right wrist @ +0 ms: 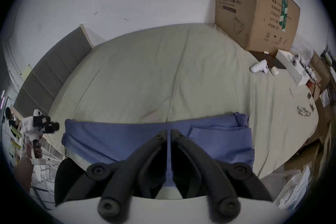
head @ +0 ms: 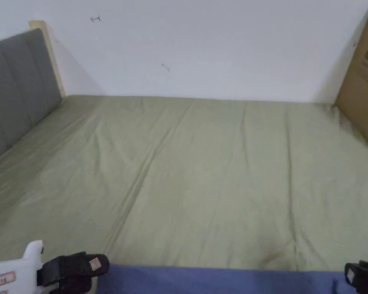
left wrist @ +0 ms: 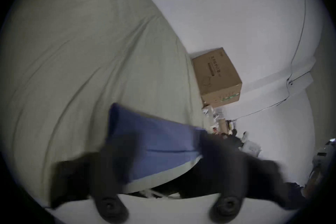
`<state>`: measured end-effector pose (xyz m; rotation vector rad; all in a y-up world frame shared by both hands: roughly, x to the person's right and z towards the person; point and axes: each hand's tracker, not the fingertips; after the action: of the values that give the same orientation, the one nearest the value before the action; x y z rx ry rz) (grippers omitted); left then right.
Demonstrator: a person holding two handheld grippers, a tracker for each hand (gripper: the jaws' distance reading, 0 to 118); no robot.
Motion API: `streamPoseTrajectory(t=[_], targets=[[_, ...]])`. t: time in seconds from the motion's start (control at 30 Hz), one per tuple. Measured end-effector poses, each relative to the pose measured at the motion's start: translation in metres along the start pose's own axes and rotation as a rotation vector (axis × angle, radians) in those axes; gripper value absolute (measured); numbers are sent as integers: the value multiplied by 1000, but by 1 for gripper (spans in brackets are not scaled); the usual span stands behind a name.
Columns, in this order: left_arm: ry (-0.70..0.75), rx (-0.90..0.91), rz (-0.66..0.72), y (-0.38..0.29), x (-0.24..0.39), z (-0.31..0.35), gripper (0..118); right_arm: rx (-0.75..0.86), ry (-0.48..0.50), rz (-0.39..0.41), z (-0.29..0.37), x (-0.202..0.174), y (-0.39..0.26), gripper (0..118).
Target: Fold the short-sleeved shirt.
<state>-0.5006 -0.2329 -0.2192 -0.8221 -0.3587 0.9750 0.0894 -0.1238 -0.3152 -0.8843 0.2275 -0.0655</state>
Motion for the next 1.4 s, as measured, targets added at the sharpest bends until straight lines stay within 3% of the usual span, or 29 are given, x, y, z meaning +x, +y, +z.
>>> streamPoseTrajectory(t=[0.03,0.27,0.37,0.43,0.47,0.5,0.53,0.57,0.6,0.63,0.8,0.87,0.93,1.03,1.07,1.1,1.33,1.4], targets=[[-2,-21,4,-2,-6,-6,116,-6,0,-4,0,0,0,3],[-12,-45,45,-3,-33,-29,118,-23,-27,55,-1,-10,5,3],[-278,-57,211,-4,-48,-42,118,-37,-2,57,-4,-13,10,3],[-352,-104,271,-9,-51,-60,115,-44,8,54,-6,-18,13,3],[-312,-98,225,-11,-50,-64,97,-46,16,53,-7,-20,14,3],[-258,-93,173,-12,-48,-68,63,-48,30,54,-9,-21,15,3],[-197,-103,182,-11,-50,-74,19,-50,39,52,-9,-23,16,3],[-89,-158,268,-11,-58,-85,8,-54,47,53,-10,-24,16,3],[9,-199,335,-4,-80,-92,8,-57,52,56,-10,-26,15,3],[-119,-138,333,3,-72,-82,8,-62,59,65,-10,-27,16,3],[196,-159,-81,7,-7,-69,8,-72,65,100,-15,-27,12,3],[293,-99,-161,-2,19,-56,8,-72,72,97,-15,-26,11,3],[466,-26,-274,-5,41,-42,8,-76,86,94,-16,-23,11,3],[878,42,-525,-17,73,-38,8,-72,92,99,-15,-18,9,3],[910,43,-565,-21,78,-41,8,-70,94,98,-15,-17,9,3],[907,36,-585,-22,84,-41,8,-67,97,95,-14,-15,9,3],[373,-124,-359,-37,131,-105,8,-53,122,50,-7,-3,4,3],[301,-174,-347,-48,146,-136,8,-51,113,47,-3,1,3,3]])
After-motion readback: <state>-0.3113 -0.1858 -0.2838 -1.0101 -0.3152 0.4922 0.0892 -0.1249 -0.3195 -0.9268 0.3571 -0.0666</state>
